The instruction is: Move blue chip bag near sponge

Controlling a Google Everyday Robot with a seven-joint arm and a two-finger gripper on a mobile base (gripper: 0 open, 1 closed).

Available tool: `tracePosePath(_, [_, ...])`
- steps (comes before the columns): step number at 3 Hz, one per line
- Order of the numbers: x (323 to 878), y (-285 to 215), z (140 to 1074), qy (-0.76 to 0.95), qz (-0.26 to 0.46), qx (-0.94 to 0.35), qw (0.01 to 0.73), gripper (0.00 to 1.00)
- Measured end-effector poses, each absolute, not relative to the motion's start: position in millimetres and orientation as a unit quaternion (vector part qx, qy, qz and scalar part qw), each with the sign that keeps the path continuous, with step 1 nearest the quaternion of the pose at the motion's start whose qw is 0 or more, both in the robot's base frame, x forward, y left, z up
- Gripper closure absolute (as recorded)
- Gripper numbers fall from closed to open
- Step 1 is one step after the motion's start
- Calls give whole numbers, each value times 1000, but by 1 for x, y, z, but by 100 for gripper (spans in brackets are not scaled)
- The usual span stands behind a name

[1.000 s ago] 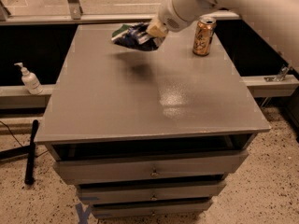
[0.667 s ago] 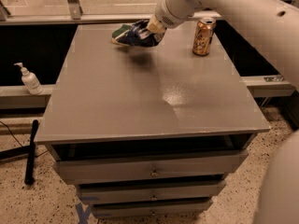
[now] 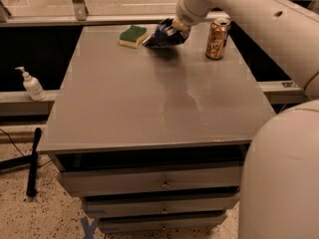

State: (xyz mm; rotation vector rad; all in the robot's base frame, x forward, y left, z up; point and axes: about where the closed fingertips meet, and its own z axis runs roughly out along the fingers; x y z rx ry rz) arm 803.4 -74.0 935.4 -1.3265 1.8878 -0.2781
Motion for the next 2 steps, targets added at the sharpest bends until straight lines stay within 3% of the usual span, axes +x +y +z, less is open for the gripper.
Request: tracePosePath(2, [823,-87,943,752,-139,-501,406,100])
